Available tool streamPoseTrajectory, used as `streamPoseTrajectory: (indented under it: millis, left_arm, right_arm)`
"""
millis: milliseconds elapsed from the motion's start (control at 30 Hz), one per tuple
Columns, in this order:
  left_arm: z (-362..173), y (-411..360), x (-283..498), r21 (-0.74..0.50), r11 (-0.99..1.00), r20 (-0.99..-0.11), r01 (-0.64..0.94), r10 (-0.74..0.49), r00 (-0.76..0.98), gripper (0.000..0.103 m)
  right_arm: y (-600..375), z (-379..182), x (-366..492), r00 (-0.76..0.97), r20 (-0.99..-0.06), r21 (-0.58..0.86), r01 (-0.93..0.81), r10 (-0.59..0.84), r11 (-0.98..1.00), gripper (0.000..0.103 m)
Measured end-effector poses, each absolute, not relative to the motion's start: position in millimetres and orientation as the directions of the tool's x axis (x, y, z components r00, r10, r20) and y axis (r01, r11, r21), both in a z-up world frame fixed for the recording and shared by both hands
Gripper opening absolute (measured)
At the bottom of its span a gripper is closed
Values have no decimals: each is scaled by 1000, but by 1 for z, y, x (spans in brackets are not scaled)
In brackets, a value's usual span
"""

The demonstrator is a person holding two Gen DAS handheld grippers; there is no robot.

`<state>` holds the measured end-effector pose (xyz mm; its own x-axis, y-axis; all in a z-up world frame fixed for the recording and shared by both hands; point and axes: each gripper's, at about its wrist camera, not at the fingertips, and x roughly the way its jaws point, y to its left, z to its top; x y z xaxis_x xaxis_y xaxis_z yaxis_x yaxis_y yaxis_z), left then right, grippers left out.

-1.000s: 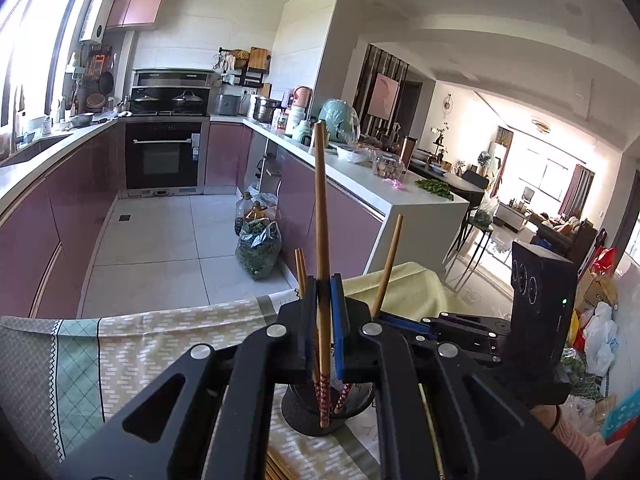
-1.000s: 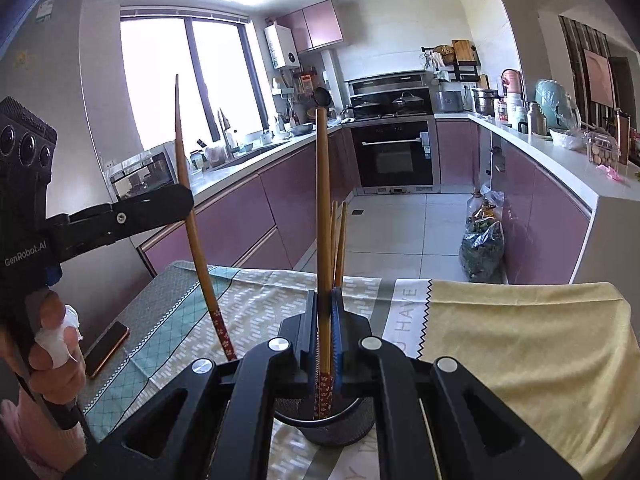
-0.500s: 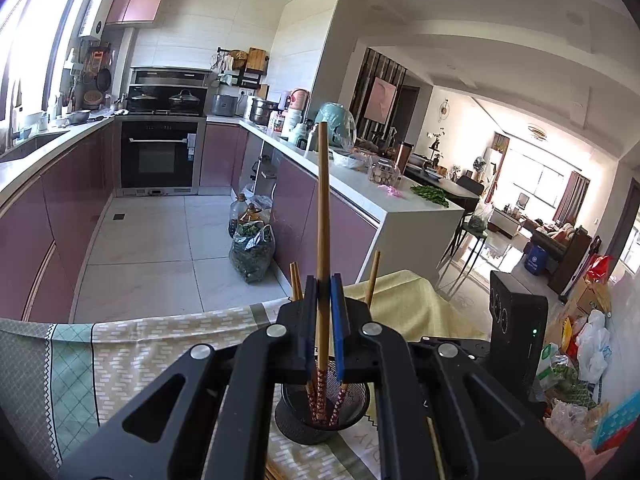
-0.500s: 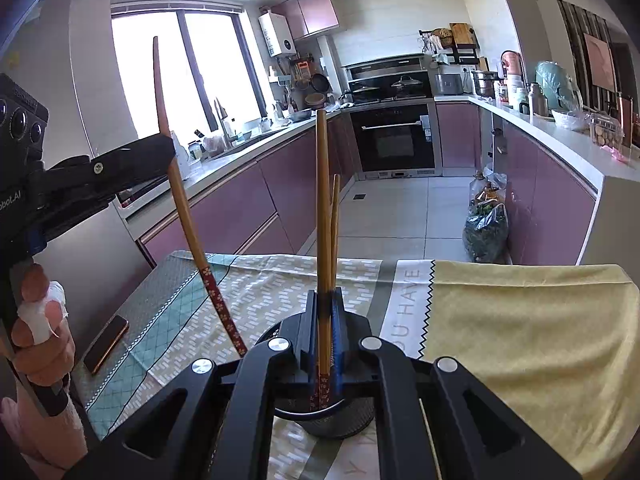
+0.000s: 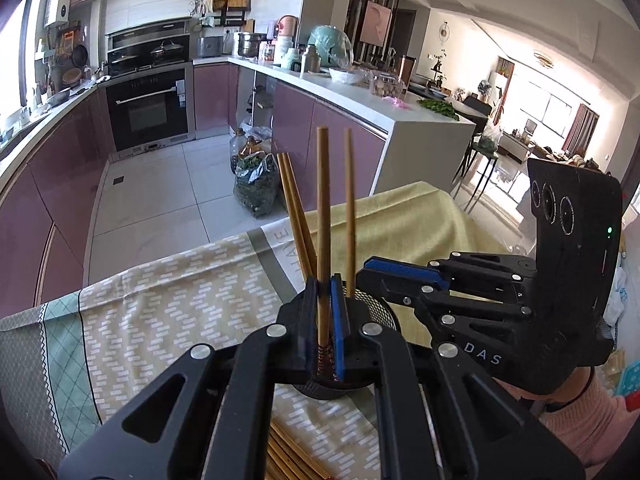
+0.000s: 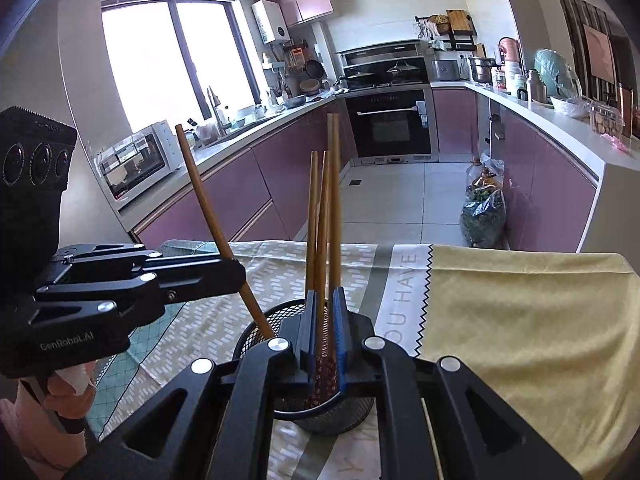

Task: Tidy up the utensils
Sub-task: 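Drop the left tool's chopstick into the cup and open while the right tool releases its chopstick, then grasp another chopstick with the left tool while the right tool grasps one too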

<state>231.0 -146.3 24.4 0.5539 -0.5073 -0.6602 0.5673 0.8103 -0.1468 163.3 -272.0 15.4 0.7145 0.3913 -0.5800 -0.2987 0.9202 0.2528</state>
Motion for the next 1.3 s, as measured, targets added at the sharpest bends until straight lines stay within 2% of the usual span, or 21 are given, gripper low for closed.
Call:
streamPoseTrajectory:
  millis: [167,233,367,500,600,733,1000,1300]
  left_arm:
    - [8,-150,247,-145,828,-687,542,-478,547,8]
    - [2,-147,248,-156,830,-685,535,-481,547,20]
    - [0,-139,235,-142,839,-658,525,-476,584,24]
    - [6,-118,212,-109,862,-595,494,-455,662,36]
    - [6,-94,192,-115,877,-554,467,-447,702,43]
    - [-11,-64,168,-93,908,-550,409,-389,739,54]
    - [-75,-34,145,-92,936,-673,339,-309,672,54]
    - [-123,-41,133,-99,936,-757,338,-291,585,54]
  right_arm:
    - [-272,11,163,715,-581,264,-285,388,921,17]
    - [-272,13,160,721,-576,258,-287,385,923,18]
    - [-273,17,153,732,-561,253,-293,386,922,27]
    - [-270,24,136,737,-532,253,-331,417,909,29]
    - [-262,27,117,727,-515,242,-385,454,891,36]
    - [-242,15,99,673,-539,238,-455,506,858,41]
    - [-199,-44,96,550,-676,236,-469,490,851,41]
    - [-181,-79,95,487,-749,241,-431,449,869,40]
